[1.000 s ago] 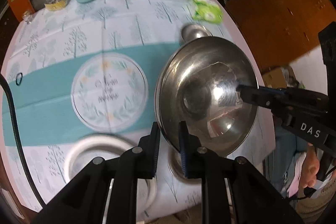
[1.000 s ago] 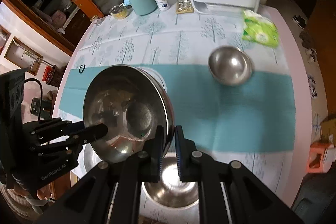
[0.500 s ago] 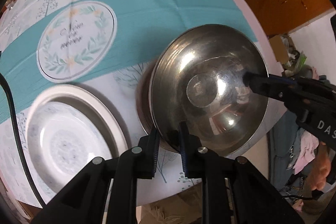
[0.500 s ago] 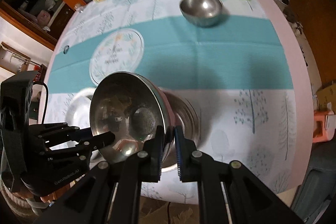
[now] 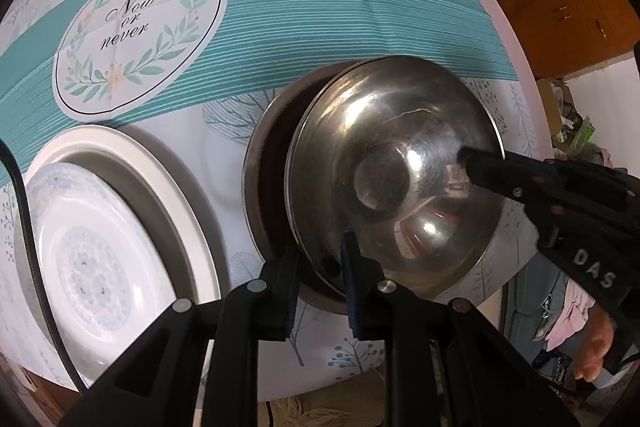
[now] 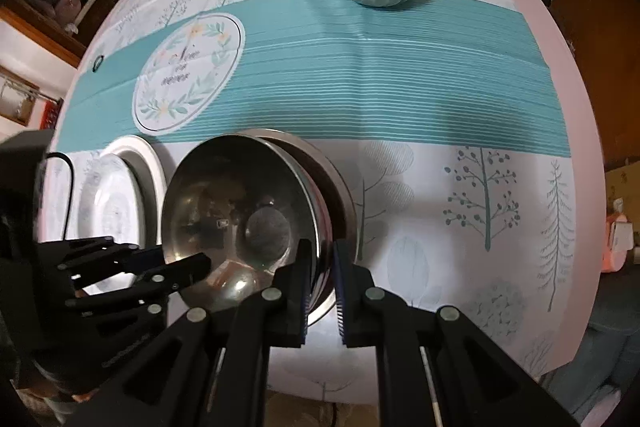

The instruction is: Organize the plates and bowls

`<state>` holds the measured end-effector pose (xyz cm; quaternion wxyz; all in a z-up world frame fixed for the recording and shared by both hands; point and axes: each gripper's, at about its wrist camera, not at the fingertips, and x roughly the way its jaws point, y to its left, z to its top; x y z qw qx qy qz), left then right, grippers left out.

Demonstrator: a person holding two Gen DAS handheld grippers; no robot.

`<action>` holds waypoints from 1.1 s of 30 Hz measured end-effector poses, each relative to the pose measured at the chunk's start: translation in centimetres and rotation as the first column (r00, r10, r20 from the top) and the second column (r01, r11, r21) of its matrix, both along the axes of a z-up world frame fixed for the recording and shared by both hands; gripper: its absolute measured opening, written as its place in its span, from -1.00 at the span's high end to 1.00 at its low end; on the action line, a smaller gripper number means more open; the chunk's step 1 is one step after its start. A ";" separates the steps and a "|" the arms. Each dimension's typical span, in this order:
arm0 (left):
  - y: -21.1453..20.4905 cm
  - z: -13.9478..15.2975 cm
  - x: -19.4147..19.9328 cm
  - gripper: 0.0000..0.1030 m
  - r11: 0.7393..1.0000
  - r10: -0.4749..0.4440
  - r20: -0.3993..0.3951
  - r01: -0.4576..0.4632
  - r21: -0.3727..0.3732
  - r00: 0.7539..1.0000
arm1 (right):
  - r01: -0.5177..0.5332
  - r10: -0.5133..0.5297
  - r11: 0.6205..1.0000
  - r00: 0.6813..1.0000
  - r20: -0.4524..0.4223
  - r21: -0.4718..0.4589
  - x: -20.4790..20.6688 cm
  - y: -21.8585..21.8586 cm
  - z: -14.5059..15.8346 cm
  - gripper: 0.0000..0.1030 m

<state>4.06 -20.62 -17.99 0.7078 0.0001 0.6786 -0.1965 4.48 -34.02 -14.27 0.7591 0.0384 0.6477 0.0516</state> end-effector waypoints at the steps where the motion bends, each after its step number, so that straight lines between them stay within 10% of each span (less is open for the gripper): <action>1: 0.0 0.0 0.1 0.68 1.000 -0.002 0.006 0.002 0.006 1.000 | -0.002 0.002 1.000 1.000 -0.003 -0.005 0.1 0.0 -0.2 0.79; 16: -1.1 0.5 0.8 0.27 0.999 -0.036 0.049 0.035 0.025 0.998 | -0.033 0.033 0.997 0.999 -0.001 -0.066 0.3 0.9 -0.5 0.63; 20: -0.8 1.8 0.6 -0.22 0.998 -0.040 0.111 0.034 0.054 0.993 | -0.039 0.042 0.995 0.999 0.030 -0.093 0.0 1.1 0.5 0.41; 33: 1.0 5.4 0.2 -0.38 0.999 -0.010 0.210 0.001 0.040 0.978 | -0.019 0.023 0.998 0.997 0.076 -0.053 -0.9 0.8 2.9 0.41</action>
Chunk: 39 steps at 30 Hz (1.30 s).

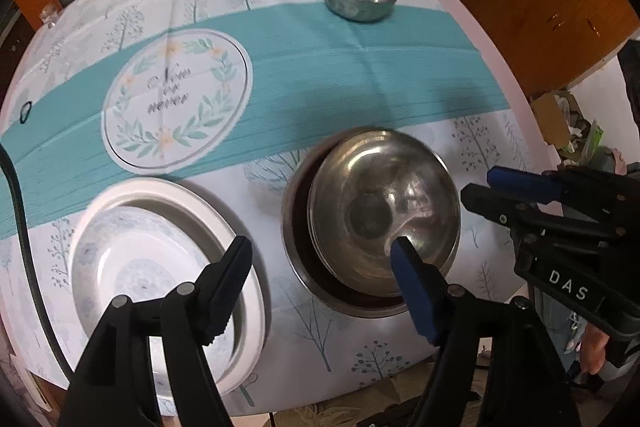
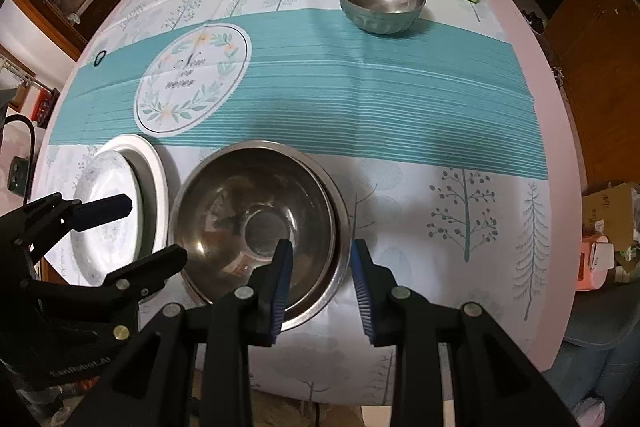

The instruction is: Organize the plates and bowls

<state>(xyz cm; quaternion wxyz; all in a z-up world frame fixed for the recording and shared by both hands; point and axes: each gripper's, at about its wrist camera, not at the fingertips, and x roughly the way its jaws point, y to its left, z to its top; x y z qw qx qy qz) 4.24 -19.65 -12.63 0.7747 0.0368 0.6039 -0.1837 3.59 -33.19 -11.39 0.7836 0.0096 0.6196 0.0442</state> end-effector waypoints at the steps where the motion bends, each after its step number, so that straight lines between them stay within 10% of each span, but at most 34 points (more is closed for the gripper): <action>1: 0.0 0.4 -0.1 -0.38 1.000 0.001 0.013 -0.001 0.002 1.000 | -0.002 0.002 1.000 1.000 0.004 0.003 0.0 0.0 0.2 0.41; 20: -1.1 5.7 2.0 -0.48 0.999 0.049 0.182 -0.049 -0.009 0.982 | -0.038 0.031 0.997 0.993 0.116 0.063 1.1 -1.7 4.7 0.41; 39: -4.4 9.1 12.5 -0.56 0.993 0.056 0.359 -0.091 0.080 0.932 | 0.055 -0.067 0.996 0.977 0.204 0.063 10.1 -10.0 6.9 0.41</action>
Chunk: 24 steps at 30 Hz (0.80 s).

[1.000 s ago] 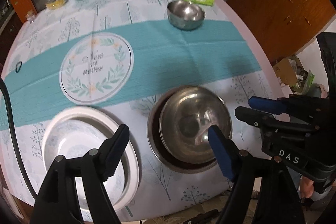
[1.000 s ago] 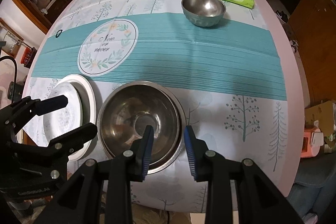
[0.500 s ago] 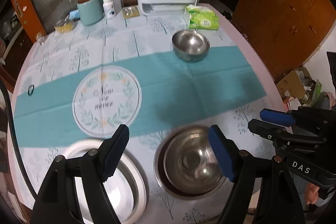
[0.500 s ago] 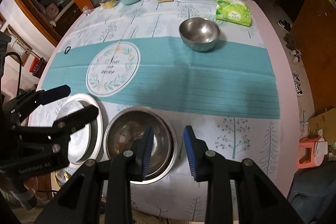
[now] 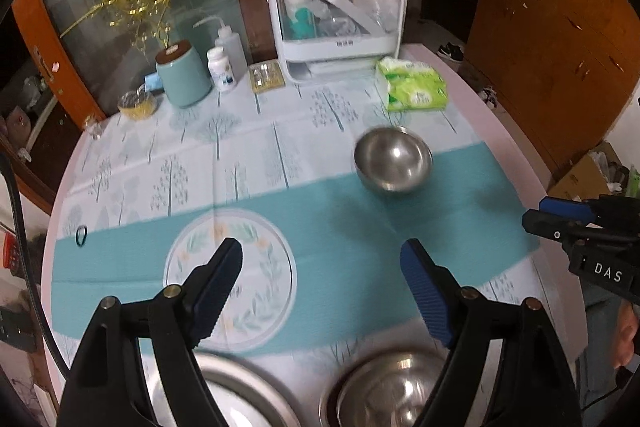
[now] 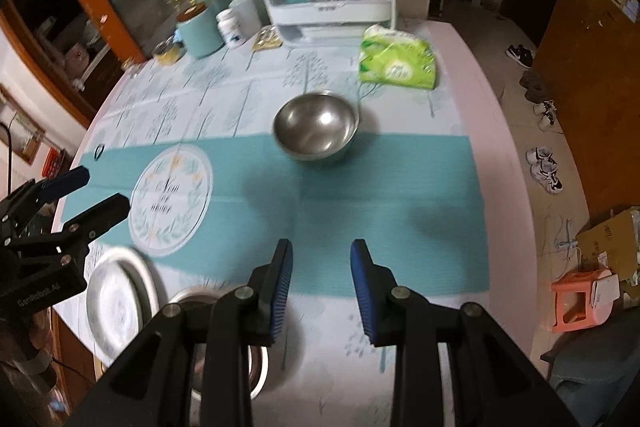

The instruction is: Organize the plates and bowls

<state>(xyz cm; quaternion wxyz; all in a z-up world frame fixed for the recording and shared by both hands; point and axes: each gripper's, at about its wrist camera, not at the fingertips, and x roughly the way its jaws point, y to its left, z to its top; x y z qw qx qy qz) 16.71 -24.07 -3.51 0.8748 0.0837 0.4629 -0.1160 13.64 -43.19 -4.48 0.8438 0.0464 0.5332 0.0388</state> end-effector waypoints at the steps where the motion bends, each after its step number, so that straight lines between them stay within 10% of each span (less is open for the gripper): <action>1: -0.3 0.0 0.8 -0.56 1.000 -0.002 0.011 0.002 0.001 1.000 | 0.006 -0.006 1.000 1.000 0.003 -0.002 0.9 -0.4 0.0 0.41; 9: -2.5 -2.0 8.5 -0.56 1.000 -0.003 0.018 0.003 -0.004 1.000 | 0.057 -0.057 0.997 0.998 -0.011 0.043 8.1 -3.2 -1.5 0.41; 24: -4.9 -11.6 17.7 -0.55 0.987 -0.016 -0.316 -0.036 -0.156 0.949 | 0.071 -0.054 0.993 0.984 -0.169 0.097 16.4 -4.0 -8.5 0.41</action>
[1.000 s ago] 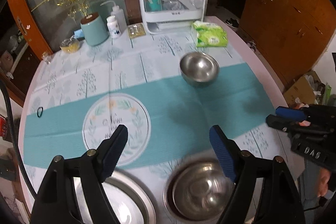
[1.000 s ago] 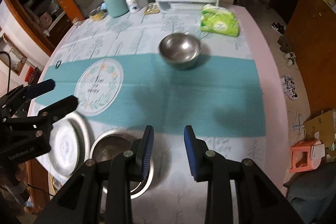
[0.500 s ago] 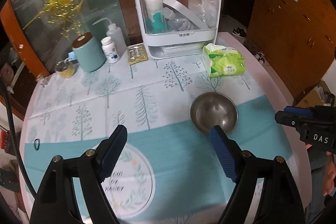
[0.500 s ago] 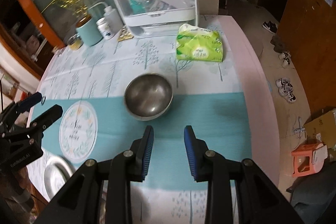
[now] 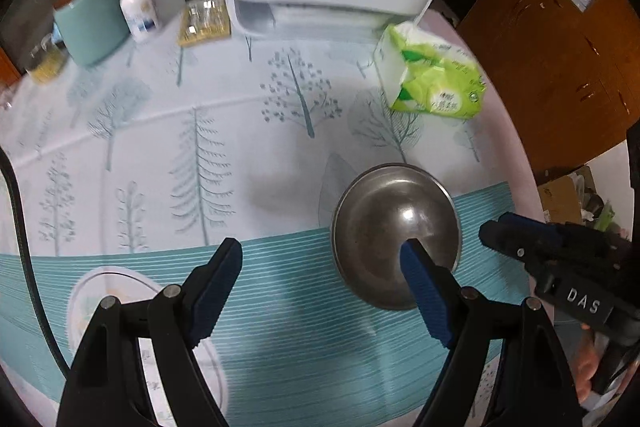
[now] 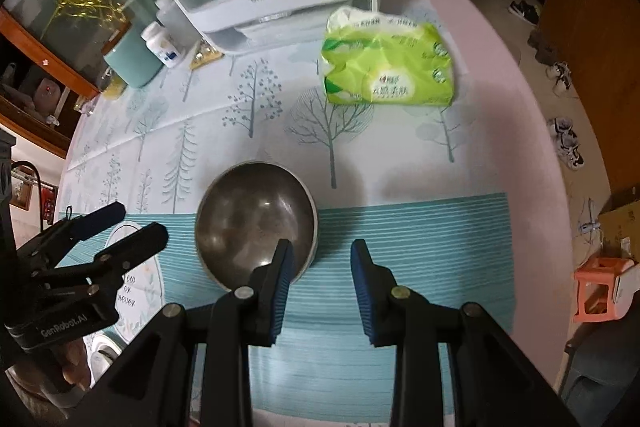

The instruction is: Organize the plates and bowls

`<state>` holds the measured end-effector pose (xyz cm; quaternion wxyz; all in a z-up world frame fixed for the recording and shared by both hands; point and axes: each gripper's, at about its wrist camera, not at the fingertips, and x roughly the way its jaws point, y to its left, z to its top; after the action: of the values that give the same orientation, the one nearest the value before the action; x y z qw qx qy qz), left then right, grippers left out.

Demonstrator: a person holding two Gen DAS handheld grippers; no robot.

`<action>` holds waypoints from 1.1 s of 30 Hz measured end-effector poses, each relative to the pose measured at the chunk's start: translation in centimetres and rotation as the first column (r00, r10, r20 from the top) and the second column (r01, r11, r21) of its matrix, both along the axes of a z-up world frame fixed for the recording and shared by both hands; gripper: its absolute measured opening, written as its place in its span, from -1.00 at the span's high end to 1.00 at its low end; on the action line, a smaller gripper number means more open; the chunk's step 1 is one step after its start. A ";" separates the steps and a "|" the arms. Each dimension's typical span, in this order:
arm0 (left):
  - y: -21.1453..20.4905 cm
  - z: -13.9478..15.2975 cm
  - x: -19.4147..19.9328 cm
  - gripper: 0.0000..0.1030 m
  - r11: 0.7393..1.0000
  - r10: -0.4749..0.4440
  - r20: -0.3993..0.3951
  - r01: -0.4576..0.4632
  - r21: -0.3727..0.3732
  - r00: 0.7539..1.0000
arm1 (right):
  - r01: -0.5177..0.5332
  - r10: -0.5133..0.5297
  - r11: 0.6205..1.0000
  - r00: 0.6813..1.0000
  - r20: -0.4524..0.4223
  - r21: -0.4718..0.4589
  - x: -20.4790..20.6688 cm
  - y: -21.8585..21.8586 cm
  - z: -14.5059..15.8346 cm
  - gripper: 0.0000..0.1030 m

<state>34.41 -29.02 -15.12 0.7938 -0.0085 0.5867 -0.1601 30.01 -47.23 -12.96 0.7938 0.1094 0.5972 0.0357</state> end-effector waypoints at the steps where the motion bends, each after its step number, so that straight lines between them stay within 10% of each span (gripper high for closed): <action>1: 0.0 -0.5 0.3 -0.55 1.000 0.003 -0.016 -0.003 -0.004 1.000 | 0.003 -0.003 1.000 1.000 -0.013 0.003 0.3 0.0 -0.5 0.41; 13: -0.8 -4.3 2.0 -0.01 0.998 -0.013 -0.158 0.004 -0.061 0.987 | 0.006 -0.001 0.999 0.995 -0.103 0.049 1.9 -0.1 -4.1 0.41; 17: -1.3 -5.1 2.0 0.75 0.998 -0.036 -0.181 0.026 -0.057 0.983 | 0.007 0.002 0.998 0.992 -0.127 0.067 2.3 -0.1 -4.8 0.65; 33: -2.0 -1.4 -0.8 0.83 0.995 -0.097 -0.142 0.096 -0.014 0.985 | 0.002 0.013 0.990 0.994 -0.109 0.139 0.6 0.4 -2.7 0.85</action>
<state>33.64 -31.02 -16.48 0.7411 0.0058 0.6410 -0.1995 30.60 -46.80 -15.66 0.7501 0.1645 0.6364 0.0734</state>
